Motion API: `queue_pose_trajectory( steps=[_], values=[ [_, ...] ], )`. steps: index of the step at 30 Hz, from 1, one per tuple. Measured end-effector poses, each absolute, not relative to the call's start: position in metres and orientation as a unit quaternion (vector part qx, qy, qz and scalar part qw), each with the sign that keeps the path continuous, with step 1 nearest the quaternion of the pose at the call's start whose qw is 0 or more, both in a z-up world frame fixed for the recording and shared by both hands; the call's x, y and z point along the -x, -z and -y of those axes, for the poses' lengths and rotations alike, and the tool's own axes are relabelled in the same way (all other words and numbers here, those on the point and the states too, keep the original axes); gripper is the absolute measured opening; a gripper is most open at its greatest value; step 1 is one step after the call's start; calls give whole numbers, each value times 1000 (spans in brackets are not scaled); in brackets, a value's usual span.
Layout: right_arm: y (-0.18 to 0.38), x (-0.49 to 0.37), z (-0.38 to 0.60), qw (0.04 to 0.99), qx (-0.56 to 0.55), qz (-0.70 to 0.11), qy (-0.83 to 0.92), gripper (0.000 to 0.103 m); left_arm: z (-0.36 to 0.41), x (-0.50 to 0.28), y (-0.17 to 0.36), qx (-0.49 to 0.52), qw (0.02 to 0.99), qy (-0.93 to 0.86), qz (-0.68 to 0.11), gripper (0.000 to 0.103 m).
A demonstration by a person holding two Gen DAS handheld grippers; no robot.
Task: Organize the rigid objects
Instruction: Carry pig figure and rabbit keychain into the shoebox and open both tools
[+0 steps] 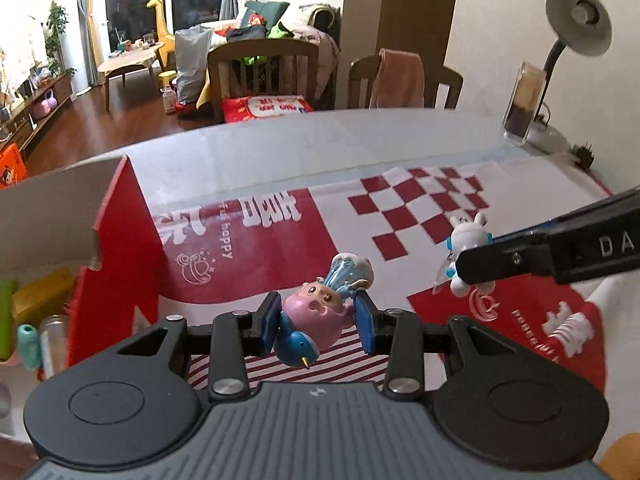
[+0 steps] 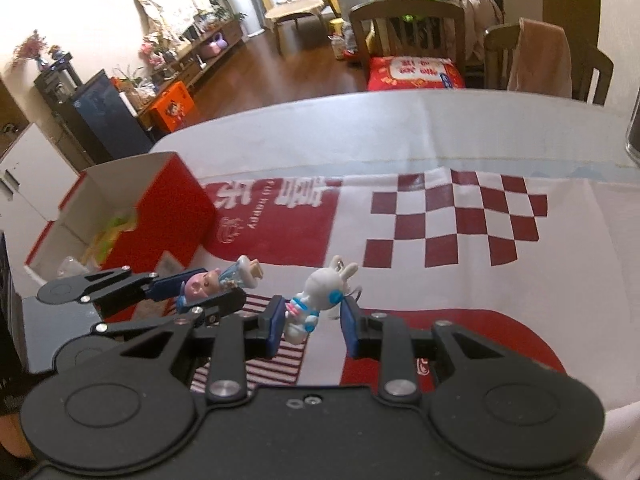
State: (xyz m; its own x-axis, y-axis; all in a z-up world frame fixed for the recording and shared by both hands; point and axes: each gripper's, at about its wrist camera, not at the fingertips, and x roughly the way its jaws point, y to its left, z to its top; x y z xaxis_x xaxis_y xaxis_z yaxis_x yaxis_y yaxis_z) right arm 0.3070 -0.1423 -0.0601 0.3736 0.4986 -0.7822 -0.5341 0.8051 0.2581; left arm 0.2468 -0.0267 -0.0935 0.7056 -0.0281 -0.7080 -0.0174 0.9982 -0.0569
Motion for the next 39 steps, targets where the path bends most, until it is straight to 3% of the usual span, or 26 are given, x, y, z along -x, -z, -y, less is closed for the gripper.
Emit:
queue_pose_trajectory(
  steps=[15,19,25,29,33,35,37,39],
  values=[
    [10,-272,103,831,25,-434,-348,29,-16,-200,25,33,937,-12,-346,38],
    [2,-267,84,832,26,-425,-356,12,-42,-189,12,31,940,-25,-338,38],
    [4,-261,43,834,41,-416,-360,2,-88,-174,2,33,943,-53,-328,38],
    [4,-258,21,836,52,-407,-363,1,-119,-164,2,33,942,-70,-325,38],
    [26,-262,10,826,83,-416,-372,25,-148,-159,4,28,939,-87,-332,38],
    [48,-269,9,815,91,-444,-361,28,-163,-155,5,22,938,-100,-332,38],
    [73,-271,12,810,98,-469,-339,37,-175,-149,6,28,938,-103,-330,38],
    [91,-273,10,803,107,-485,-330,39,-186,-145,9,34,935,-109,-335,38]
  ],
)
